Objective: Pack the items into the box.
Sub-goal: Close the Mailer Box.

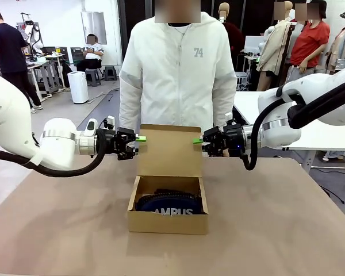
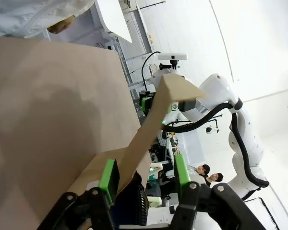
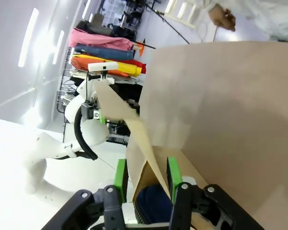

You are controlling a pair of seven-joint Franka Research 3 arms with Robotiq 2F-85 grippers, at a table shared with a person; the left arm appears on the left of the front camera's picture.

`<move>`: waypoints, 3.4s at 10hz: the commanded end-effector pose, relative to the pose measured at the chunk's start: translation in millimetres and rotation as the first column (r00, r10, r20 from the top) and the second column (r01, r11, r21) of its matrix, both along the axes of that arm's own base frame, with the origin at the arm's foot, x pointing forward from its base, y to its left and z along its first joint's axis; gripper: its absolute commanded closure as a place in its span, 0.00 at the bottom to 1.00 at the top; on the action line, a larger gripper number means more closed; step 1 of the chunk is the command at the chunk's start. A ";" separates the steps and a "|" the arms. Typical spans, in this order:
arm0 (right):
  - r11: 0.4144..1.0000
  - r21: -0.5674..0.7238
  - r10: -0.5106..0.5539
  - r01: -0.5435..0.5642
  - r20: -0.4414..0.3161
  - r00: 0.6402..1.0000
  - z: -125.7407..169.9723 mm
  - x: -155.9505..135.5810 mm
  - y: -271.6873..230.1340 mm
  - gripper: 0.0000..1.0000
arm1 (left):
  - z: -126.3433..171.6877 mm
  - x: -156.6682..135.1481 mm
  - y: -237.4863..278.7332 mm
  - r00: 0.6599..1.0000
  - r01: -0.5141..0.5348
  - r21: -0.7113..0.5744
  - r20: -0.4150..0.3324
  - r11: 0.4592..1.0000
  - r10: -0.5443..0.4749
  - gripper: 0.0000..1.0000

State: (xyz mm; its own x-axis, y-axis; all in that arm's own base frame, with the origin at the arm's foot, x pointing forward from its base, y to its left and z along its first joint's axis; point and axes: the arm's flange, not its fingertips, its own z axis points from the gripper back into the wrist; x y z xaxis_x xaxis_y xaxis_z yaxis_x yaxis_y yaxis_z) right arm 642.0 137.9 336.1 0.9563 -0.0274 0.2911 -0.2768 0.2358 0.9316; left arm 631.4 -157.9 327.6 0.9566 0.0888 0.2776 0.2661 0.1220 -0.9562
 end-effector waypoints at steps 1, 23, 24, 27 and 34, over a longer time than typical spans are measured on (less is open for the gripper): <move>0.999 0.024 0.023 -0.022 -0.060 0.998 -12.7 6.5 3.7 0.54 | -2.0 8.7 -1.0 1.000 0.001 -0.002 -0.026 1.000 -0.001 0.39; 0.987 0.059 0.066 -0.148 0.696 0.715 -5.4 -142.0 10.8 0.00 | -12.0 -153.3 -13.3 0.560 0.000 -0.024 0.829 1.000 0.020 0.00; 0.986 0.059 0.076 -0.158 0.682 0.727 -2.1 -145.5 0.9 0.00 | -12.6 -161.3 -1.9 0.545 -0.020 -0.028 0.838 0.999 0.034 0.00; 0.996 0.056 0.014 -0.068 0.666 0.746 1.8 -164.7 -53.2 0.00 | -9.4 -189.5 46.0 0.498 -0.107 -0.041 0.862 0.993 0.089 0.00; 0.990 -0.005 0.105 -0.138 0.677 0.728 -18.7 -136.6 28.5 0.00 | -5.9 -160.8 -3.5 0.399 -0.154 -0.088 0.905 0.984 0.144 0.00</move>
State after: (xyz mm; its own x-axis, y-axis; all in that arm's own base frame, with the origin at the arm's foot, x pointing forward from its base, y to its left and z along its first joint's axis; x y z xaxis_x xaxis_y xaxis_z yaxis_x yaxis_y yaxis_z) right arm 493.9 146.1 323.6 0.5340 -0.0495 0.8441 -0.8372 0.1085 0.5360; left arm 453.2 -143.2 330.6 0.1201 0.2823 0.9518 0.9420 0.2704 -0.1990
